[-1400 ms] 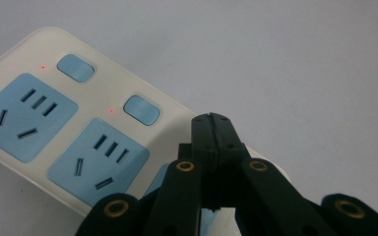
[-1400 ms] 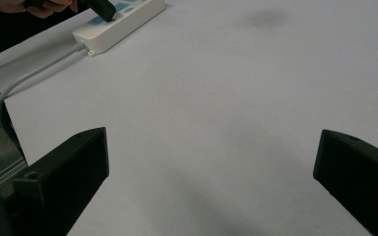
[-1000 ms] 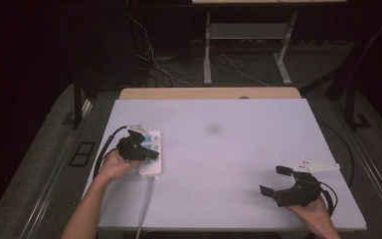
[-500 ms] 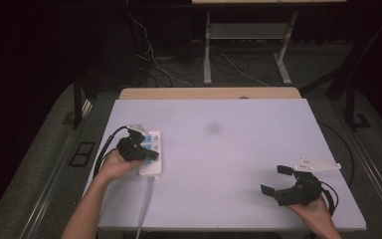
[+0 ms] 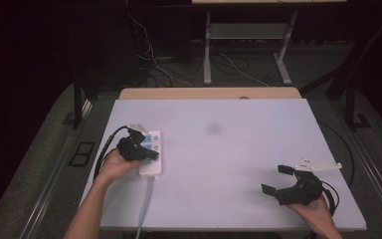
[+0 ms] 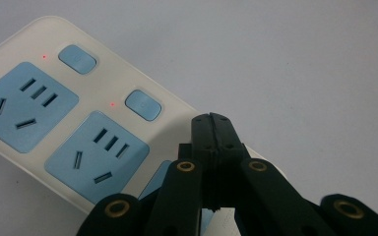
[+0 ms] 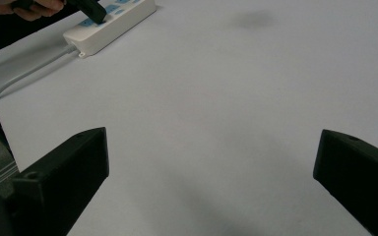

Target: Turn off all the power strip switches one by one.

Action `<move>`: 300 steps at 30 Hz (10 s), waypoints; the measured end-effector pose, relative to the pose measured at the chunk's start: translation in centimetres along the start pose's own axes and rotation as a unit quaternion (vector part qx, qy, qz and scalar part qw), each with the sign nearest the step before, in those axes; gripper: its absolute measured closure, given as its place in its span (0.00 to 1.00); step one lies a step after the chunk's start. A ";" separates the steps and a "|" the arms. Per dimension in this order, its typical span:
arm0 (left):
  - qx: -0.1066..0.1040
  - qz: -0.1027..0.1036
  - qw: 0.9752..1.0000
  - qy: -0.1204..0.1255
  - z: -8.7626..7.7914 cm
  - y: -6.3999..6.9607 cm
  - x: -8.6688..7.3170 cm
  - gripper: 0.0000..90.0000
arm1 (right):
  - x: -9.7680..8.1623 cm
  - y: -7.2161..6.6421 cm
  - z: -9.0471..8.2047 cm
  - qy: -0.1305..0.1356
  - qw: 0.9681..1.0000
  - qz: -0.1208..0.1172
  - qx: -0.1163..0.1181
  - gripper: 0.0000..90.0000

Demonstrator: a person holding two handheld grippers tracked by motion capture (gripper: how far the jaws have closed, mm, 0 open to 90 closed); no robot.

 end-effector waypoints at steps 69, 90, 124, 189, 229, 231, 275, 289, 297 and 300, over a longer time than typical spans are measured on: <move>0.034 0.019 0.999 -0.007 -0.2 -2.9 3.8 0.99 | -0.1 0.4 -0.3 0.003 1.000 0.005 -0.002 0.00; 0.036 0.029 0.998 -0.036 1.2 -2.8 2.7 0.99 | -0.1 0.4 -0.3 0.002 1.000 0.005 -0.002 0.00; 0.031 -0.006 0.999 -0.010 1.3 -2.8 2.2 1.00 | 0.0 0.3 -0.2 0.000 1.000 0.002 -0.002 0.00; 0.048 0.006 0.999 0.016 -0.3 -4.6 5.8 0.99 | -0.2 0.9 -0.5 0.000 1.000 0.012 -0.008 0.00; 0.057 -0.015 0.998 -0.009 2.4 -5.7 4.7 0.99 | -0.4 1.1 -0.7 -0.007 1.000 0.011 -0.012 0.00; 0.057 -0.017 0.998 -0.008 2.4 -5.7 4.7 0.99 | -0.4 1.1 -0.7 -0.007 1.000 0.011 -0.012 0.00; 0.065 -0.031 0.997 -0.010 2.4 -5.9 4.6 0.99 | -0.4 1.2 -0.8 -0.008 1.000 0.008 -0.015 0.00; 0.065 -0.035 0.996 0.046 0.1 -5.3 5.7 0.99 | -0.4 1.4 -0.9 -0.005 1.000 0.012 -0.017 0.00; 0.048 -0.052 0.994 0.081 -1.9 -4.0 6.3 0.68 | -0.4 1.3 -0.9 -0.006 1.000 0.010 -0.016 0.00; 0.036 -0.068 0.993 0.095 -2.4 -3.5 6.1 0.53 | -0.4 1.3 -0.8 -0.006 1.000 0.010 -0.016 0.00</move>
Point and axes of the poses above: each handheld gripper's, and its own axes: z roughly forward along the jaws, x roughly out of its top, y roughly to its right, the point moved 8 cm from there along z, roughly forward along the jaws, and after that the axes turned 8 degrees about x, right-handed, at the moved point
